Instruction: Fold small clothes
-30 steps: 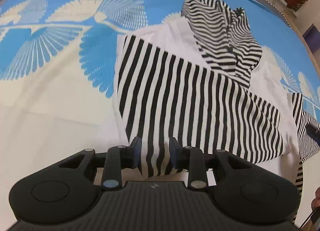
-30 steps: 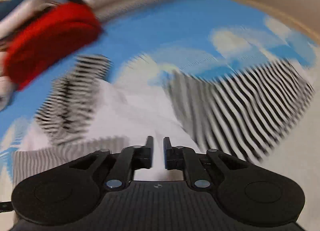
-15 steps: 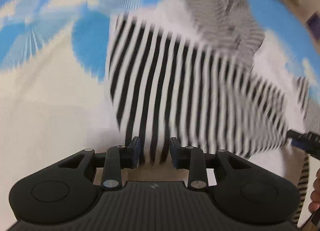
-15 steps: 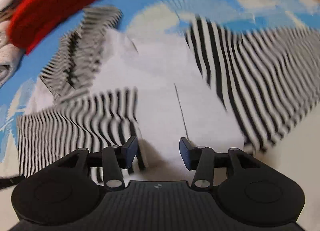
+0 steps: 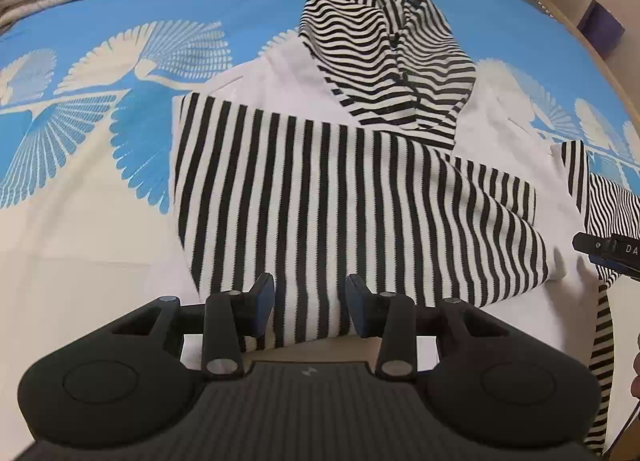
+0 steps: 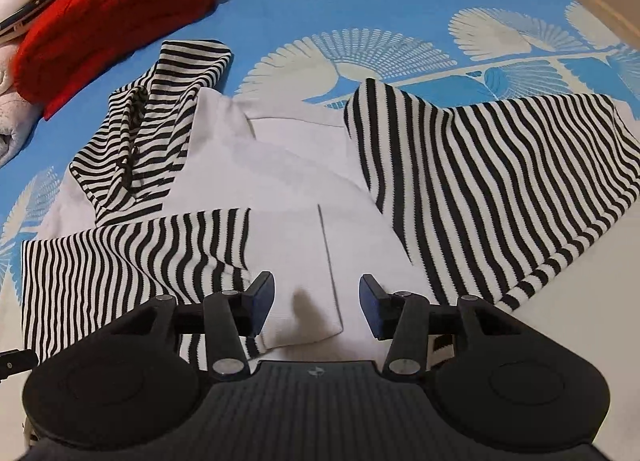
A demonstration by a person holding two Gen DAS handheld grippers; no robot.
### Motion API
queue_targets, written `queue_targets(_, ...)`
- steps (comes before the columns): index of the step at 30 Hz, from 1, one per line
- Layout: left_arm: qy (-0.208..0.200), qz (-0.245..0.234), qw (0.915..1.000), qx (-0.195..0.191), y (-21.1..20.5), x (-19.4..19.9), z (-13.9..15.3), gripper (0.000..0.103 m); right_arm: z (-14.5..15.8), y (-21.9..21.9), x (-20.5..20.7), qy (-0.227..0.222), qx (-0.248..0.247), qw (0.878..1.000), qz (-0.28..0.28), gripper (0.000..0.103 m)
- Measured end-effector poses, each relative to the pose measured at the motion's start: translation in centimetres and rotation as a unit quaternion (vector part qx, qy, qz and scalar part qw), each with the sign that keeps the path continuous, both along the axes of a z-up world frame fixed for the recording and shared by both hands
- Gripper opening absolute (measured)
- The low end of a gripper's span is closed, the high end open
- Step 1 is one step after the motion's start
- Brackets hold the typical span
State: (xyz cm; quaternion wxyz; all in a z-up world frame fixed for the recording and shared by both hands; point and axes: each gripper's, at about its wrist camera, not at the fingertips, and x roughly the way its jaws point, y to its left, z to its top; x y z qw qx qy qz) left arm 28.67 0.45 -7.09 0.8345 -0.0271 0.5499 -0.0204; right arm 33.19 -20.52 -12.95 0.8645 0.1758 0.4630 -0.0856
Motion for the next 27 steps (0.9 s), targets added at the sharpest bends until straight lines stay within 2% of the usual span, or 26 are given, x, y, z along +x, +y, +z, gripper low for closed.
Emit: queue_targets(27,-0.015,-0.009,0.9998,-0.006,-2.9,0.8,0.3,0.044,0.7,-2.0,-0.6,-0.010,-0.012,1.000,-0.006,0.049)
